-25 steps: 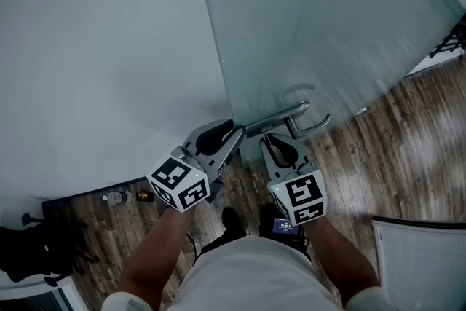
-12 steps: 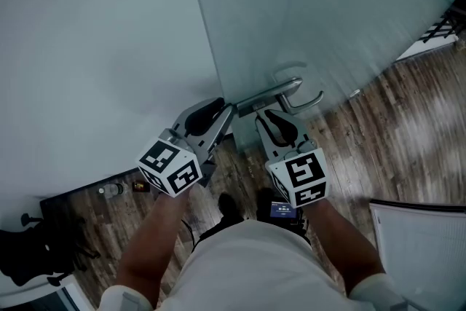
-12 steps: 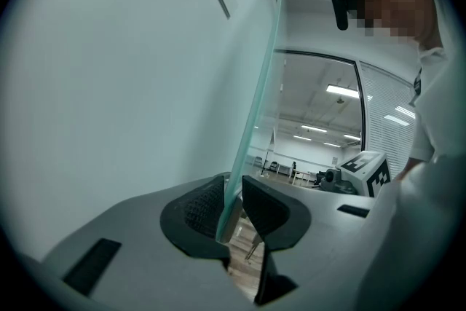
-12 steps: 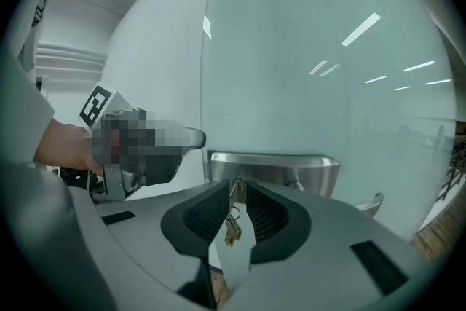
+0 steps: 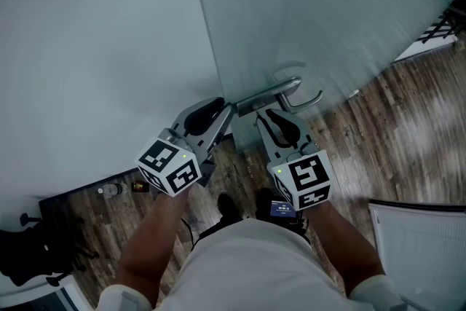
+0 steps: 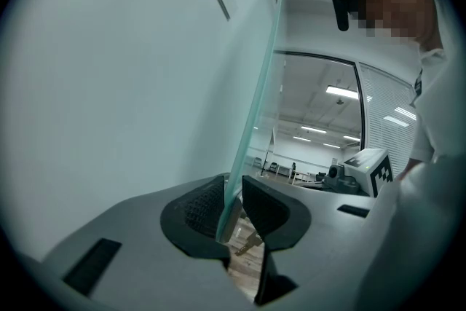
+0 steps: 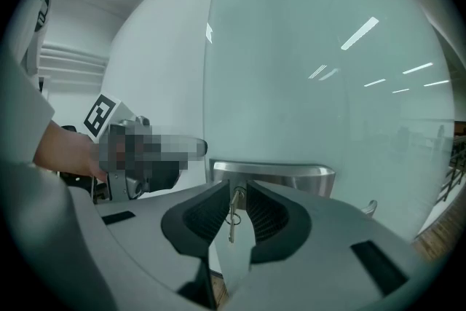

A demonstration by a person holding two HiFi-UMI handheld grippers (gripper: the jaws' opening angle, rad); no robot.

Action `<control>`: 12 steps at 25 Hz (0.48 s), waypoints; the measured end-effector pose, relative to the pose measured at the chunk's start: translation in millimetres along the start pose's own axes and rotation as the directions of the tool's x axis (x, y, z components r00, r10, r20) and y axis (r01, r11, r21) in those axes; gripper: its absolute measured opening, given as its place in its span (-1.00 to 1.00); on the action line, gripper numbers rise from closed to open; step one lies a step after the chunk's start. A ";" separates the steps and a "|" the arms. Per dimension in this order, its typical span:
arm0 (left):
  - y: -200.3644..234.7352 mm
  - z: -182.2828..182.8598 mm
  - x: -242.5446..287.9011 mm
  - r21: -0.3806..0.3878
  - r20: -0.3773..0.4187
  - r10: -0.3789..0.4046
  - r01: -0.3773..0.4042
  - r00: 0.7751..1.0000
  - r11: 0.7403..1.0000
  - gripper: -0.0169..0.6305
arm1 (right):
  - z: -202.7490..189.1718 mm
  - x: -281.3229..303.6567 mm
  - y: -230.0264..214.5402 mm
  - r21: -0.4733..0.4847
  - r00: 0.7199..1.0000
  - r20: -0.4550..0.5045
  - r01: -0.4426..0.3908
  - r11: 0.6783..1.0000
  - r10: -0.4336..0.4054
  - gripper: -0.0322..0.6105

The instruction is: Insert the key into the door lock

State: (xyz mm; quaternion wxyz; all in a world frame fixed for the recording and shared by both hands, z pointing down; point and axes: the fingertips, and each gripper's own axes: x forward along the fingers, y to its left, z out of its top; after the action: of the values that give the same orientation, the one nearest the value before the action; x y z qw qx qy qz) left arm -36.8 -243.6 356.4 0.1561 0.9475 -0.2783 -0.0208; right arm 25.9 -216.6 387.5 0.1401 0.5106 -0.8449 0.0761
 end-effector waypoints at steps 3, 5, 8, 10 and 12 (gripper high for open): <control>0.1 1.3 -1.2 0.000 0.003 -0.003 0.003 1.000 1.000 -0.69 | 4.2 -2.1 0.3 0.002 1.000 0.009 0.000 1.000 0.000 -0.72; 0.2 0.7 -2.9 -0.001 0.004 -0.003 0.003 1.000 1.000 -0.69 | 5.2 -3.9 0.7 0.004 1.000 0.014 0.000 1.000 0.000 -0.72; 0.0 1.2 -7.5 -0.006 0.007 0.006 -0.006 1.000 1.000 -0.69 | 6.8 -8.8 0.5 0.009 1.000 0.023 0.000 1.000 0.000 -0.72; 0.2 2.9 -11.2 -0.010 0.008 0.016 -0.016 1.000 1.000 -0.69 | 8.6 -13.1 -0.5 0.014 1.000 0.031 0.002 1.000 -0.003 -0.72; 0.5 3.4 -14.3 -0.016 0.010 0.026 -0.026 1.000 1.000 -0.69 | 9.2 -17.2 -2.3 0.021 0.999 0.039 0.005 1.000 -0.006 -0.72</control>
State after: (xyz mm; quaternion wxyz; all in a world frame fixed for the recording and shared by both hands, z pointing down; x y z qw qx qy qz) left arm -49.5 -237.3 352.6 0.1625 0.9424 -0.2912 -0.0258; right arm 34.0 -205.7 373.3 0.1185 0.5159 -0.8451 0.0748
